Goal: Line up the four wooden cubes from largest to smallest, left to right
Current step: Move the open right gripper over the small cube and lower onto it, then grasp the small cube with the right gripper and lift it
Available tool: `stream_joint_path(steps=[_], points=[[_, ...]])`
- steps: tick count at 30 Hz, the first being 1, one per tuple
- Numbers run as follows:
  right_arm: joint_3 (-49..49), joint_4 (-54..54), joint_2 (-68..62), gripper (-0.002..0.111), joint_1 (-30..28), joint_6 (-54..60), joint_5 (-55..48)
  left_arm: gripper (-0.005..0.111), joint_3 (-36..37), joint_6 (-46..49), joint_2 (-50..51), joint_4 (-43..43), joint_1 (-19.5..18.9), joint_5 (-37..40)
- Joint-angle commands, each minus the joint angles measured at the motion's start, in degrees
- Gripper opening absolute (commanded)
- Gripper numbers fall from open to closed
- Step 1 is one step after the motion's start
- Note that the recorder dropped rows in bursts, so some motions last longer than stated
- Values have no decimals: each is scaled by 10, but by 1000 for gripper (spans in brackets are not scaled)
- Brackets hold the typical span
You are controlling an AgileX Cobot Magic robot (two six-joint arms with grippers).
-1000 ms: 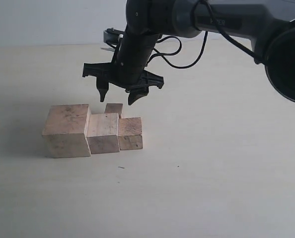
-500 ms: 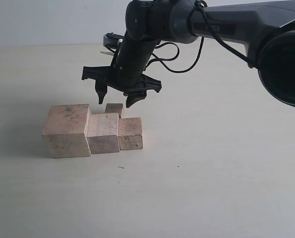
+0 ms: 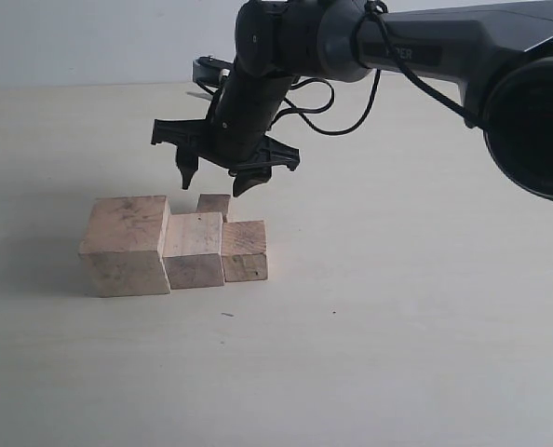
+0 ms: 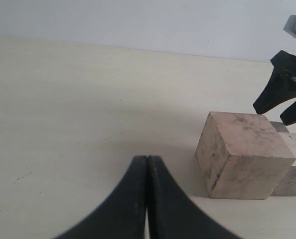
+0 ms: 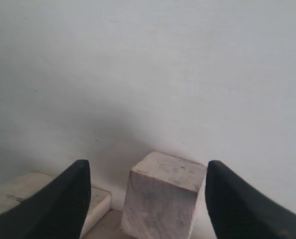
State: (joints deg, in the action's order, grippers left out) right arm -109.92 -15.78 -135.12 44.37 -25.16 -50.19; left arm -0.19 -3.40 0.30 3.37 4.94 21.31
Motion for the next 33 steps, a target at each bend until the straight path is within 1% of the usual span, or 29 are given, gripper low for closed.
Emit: stream_joint_path(steps=[1, 22, 25, 26, 28, 31, 33], points=[[-3, -1, 3, 63, 0, 1, 25, 0, 2, 0, -3, -2, 3, -7], [-3, -1, -30, 63, 0, 1, 8, 0, 2, 0, -3, -2, 3, -7], [-3, -1, -31, 60, 0, 1, 7, 0, 2, 0, -3, -2, 3, -7], [-3, -1, -31, 58, 0, 1, 8, 0, 2, 0, -3, -2, 3, -7], [-3, -1, -31, 50, 0, 1, 12, 0, 2, 0, -3, -2, 3, -7], [-3, 3, -30, 30, 0, 12, 23, 0, 2, 0, -3, -2, 3, -7], [-9, 3, -29, 17, 0, 48, 24, 0, 2, 0, -3, -2, 3, -7]])
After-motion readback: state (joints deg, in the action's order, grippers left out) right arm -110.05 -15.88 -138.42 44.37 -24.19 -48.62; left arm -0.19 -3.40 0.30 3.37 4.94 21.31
